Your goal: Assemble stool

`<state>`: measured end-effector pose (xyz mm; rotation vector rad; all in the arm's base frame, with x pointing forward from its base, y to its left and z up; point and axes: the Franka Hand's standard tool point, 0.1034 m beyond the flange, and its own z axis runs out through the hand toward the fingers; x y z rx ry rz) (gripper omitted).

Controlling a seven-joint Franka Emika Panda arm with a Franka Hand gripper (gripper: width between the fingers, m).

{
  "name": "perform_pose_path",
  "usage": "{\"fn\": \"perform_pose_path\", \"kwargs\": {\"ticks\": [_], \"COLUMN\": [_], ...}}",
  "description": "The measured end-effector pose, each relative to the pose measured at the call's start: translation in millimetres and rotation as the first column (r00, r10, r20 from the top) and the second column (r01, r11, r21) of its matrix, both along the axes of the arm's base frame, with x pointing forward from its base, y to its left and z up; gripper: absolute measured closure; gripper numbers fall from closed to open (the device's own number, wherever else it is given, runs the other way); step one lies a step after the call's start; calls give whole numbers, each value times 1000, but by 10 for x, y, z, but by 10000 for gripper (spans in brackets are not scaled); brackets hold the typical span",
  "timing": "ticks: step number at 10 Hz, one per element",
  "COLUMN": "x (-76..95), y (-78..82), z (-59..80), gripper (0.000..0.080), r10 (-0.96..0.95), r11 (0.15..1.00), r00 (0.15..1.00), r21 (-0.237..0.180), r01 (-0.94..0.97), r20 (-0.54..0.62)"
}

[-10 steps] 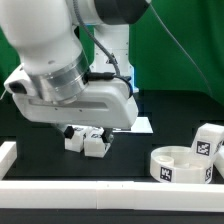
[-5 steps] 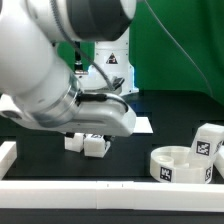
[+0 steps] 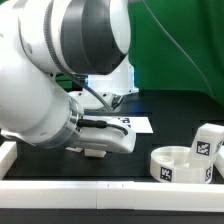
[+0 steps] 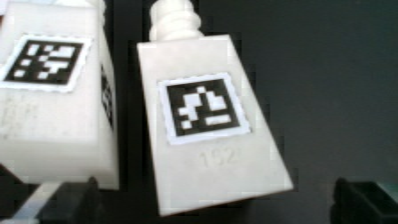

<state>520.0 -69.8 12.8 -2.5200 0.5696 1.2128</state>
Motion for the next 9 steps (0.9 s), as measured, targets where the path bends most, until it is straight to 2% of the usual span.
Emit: {"fn": "perform_pose_path", "kwargs": {"ticks": [2,3,6,7,9], "x": [5,-28,-24,-58,-182], "y": [47,79,60,58,95], "z": [4,-8,-21,-67,-104], "gripper": [151,151,151,151,151], "r10": [4,-16,-18,-23,-7], "r11": [1000,999,999,999,1000], "r00": [1000,1000,1000,1000,999], "r21": [-3,-28,-28,-35,-20], "r01": [-3,16,17,23,8], "r20": [6,-16,-10,0,33]}}
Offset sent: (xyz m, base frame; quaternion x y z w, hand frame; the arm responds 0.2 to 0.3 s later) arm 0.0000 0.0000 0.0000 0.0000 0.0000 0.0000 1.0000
